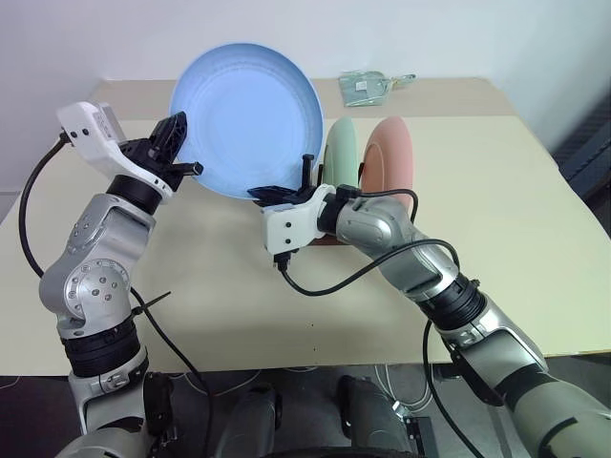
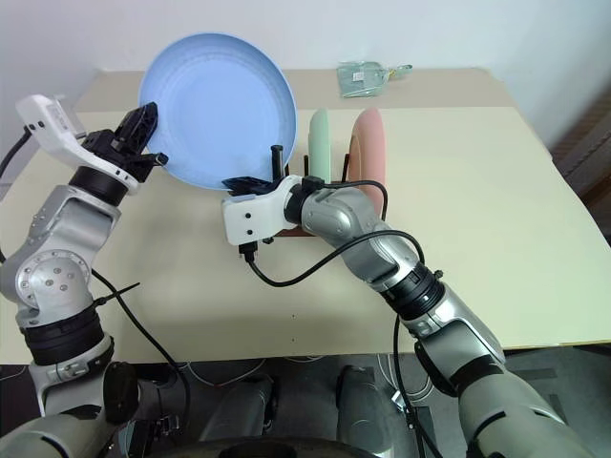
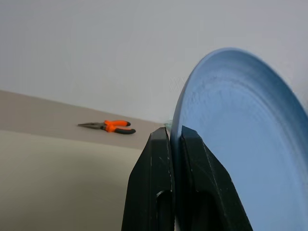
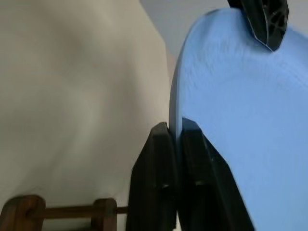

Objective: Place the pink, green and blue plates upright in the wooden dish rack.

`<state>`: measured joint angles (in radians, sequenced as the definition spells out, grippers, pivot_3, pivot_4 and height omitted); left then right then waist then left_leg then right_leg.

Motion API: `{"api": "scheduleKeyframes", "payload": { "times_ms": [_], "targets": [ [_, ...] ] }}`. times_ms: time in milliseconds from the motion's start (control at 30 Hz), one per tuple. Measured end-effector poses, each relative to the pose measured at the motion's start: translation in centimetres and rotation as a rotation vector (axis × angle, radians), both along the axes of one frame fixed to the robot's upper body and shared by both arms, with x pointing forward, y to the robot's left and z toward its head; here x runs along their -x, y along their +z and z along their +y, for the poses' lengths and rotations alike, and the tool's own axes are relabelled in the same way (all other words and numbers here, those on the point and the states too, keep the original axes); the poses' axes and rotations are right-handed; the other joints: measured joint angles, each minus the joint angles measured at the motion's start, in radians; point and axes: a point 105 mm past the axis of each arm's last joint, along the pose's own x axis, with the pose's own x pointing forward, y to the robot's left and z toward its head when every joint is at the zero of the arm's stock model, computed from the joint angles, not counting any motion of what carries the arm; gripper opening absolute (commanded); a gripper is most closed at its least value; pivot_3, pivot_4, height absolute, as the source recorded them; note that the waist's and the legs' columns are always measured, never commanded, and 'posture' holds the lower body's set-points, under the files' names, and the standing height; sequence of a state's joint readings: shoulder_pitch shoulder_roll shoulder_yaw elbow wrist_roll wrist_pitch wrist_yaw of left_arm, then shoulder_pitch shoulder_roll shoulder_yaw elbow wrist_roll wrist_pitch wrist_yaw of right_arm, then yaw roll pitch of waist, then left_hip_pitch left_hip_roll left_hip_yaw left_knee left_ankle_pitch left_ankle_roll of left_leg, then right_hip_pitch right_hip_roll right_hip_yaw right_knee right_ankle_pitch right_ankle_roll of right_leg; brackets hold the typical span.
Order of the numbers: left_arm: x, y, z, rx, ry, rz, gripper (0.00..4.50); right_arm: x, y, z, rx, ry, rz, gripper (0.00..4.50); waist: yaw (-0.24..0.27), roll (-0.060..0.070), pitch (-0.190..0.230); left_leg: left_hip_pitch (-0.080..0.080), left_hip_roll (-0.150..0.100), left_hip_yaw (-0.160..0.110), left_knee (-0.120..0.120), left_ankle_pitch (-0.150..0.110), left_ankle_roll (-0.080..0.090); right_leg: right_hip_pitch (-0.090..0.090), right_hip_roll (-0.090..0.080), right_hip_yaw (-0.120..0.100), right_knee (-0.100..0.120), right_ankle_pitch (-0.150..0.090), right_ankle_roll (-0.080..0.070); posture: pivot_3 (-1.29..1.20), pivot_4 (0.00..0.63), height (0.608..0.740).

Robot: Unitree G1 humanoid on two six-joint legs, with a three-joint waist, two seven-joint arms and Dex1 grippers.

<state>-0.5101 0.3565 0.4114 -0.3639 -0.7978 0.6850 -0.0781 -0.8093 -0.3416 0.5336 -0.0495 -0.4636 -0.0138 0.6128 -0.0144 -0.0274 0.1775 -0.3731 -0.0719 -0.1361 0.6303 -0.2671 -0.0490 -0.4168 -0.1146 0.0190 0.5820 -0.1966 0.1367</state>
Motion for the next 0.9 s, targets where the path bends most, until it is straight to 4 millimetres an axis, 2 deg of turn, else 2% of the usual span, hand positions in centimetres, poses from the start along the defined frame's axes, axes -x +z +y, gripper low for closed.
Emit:
{"api": "scheduleKeyframes", "payload": {
  "times_ms": [67,167,200,267,367,467,533,600,667,733,767,833,900],
  "targets": [
    [0.1,0.3,0.2,0.022,0.003,-0.016,0.00,0.0,0.4,0.2,-0.002,0.010,-0.017,0.02,0.000,0.000,0.000,0.000,0.000,0.000,0.000,0.000,0.000,0.000,0.000,0.000,0.000,0.000,0.000,0.00,0.150,0.740],
    [0.4,1.6,0.8,0.111,0.008,-0.077,1.02,0.2,1.4,0.4,-0.032,0.026,-0.035,0.00,0.000,0.000,0.000,0.000,0.000,0.000,0.000,0.000,-0.001,0.000,0.000,0.000,0.000,0.000,0.000,0.00,0.150,0.740],
    [0.4,2.5,1.5,0.173,0.030,-0.114,1.50,0.2,1.7,0.5,-0.055,0.032,-0.027,0.00,0.001,0.000,0.000,0.000,0.000,-0.001,0.000,0.000,-0.001,0.000,0.000,0.000,0.000,0.000,0.000,0.00,0.150,0.740],
    [1.0,4.5,4.3,0.304,0.111,-0.206,2.48,0.6,2.2,0.7,-0.094,0.058,-0.022,0.00,-0.001,-0.001,0.000,0.000,0.000,-0.001,0.000,0.001,-0.001,0.000,0.000,0.000,0.000,0.000,-0.001,0.00,0.150,0.740],
    [2.2,6.1,7.9,0.360,0.235,-0.301,2.48,0.7,3.0,0.5,-0.161,0.078,0.005,0.00,-0.002,0.000,0.000,0.000,0.000,0.000,-0.001,0.002,-0.003,0.000,0.000,0.000,0.000,0.000,-0.001,0.00,0.150,0.740],
    [2.8,5.5,10.8,0.290,0.379,-0.304,2.48,0.8,4.4,0.2,-0.274,0.103,0.058,0.00,-0.002,0.000,0.000,0.000,0.000,0.000,-0.001,0.001,-0.003,0.000,0.001,0.000,0.000,0.001,-0.001,0.00,0.150,0.740],
    [2.7,2.9,12.0,0.130,0.468,-0.221,2.48,1.0,6.7,-0.6,-0.441,0.129,0.128,0.00,-0.004,0.001,0.000,0.001,0.000,0.000,-0.002,0.001,-0.002,0.000,0.001,0.001,0.000,0.001,-0.001,0.00,0.150,0.740],
    [2.0,-0.9,11.8,-0.024,0.486,-0.099,2.48,1.3,9.2,-1.6,-0.630,0.171,0.238,0.00,0.000,0.000,0.000,0.001,0.000,-0.001,-0.002,0.000,0.001,0.000,0.001,0.001,0.001,0.001,-0.001,0.00,0.150,0.740],
    [1.4,-5.2,10.2,-0.140,0.422,0.028,2.48,1.9,11.5,-2.7,-0.836,0.240,0.410,0.00,0.006,0.001,0.000,0.000,0.000,-0.002,-0.001,0.000,0.001,0.000,0.001,0.000,0.000,0.001,-0.002,0.00,0.150,0.740],
    [1.1,-9.2,7.3,-0.209,0.305,0.121,2.48,3.3,13.5,-3.5,-1.028,0.366,0.633,0.00,0.006,0.001,0.000,0.000,0.001,-0.004,-0.001,0.000,0.001,0.000,0.001,0.000,0.000,0.001,-0.002,0.00,0.150,0.740],
    [1.1,-10.7,5.9,-0.252,0.250,0.151,2.48,4.0,14.0,-3.6,-1.089,0.423,0.742,0.00,0.004,0.001,0.000,-0.001,0.001,-0.004,-0.002,0.000,0.001,-0.001,0.001,0.000,0.001,0.001,-0.003,0.00,0.150,0.740],
    [1.3,-12.3,4.0,-0.355,0.169,0.173,2.48,4.6,14.1,-3.6,-1.169,0.462,0.913,0.00,0.000,0.001,0.000,0.000,0.002,-0.003,-0.003,0.000,0.001,-0.004,0.002,0.000,0.002,0.000,-0.007,0.00,0.150,0.740],
    [1.9,-13.6,2.1,-0.448,0.071,0.173,2.48,4.0,12.6,-3.7,-1.248,0.410,1.064,0.00,-0.004,0.003,-0.001,0.000,0.002,-0.002,-0.005,0.000,0.001,-0.005,0.002,0.001,0.002,0.000,-0.009,0.00,0.150,0.740]
  ]
}}
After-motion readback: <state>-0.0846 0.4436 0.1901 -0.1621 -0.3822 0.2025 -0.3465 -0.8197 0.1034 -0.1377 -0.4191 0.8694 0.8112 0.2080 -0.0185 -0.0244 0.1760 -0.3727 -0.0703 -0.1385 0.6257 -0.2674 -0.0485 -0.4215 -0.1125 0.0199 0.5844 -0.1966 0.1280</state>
